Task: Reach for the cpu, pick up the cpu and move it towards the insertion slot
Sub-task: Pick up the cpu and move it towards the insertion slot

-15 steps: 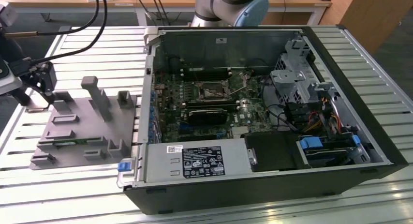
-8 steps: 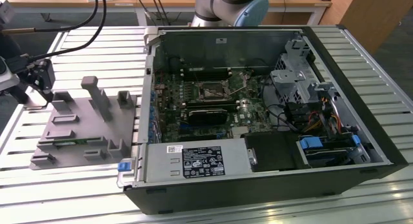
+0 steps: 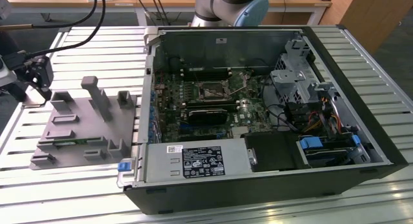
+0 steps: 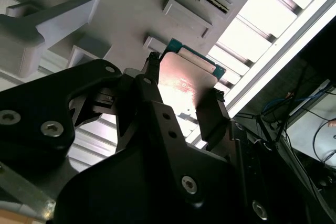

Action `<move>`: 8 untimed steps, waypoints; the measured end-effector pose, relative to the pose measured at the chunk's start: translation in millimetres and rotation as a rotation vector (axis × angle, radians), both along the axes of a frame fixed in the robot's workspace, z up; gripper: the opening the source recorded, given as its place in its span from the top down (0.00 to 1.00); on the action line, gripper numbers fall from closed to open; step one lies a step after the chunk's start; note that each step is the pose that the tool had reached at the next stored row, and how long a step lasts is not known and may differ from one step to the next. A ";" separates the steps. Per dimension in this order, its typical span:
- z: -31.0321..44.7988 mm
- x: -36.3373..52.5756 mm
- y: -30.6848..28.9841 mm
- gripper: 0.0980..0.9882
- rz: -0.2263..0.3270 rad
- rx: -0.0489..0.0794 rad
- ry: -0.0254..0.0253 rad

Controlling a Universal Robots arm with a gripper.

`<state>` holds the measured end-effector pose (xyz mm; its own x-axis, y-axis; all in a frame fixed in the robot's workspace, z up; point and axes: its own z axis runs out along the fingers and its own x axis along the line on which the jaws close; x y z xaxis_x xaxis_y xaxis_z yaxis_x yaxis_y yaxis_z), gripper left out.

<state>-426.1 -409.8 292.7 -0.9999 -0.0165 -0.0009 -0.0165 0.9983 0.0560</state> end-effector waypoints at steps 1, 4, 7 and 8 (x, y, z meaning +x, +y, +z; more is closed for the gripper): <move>0.8 0.0 0.0 0.51 0.000 0.000 0.0000; 3.4 0.0 0.0 0.51 0.000 0.000 0.0001; 6.0 0.0 0.0 0.51 0.000 0.000 0.0000; 7.0 0.0 0.0 0.51 0.000 0.000 0.0000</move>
<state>-426.1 -409.8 299.7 -0.9999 -0.0165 -0.0009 -0.0165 0.9983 0.0561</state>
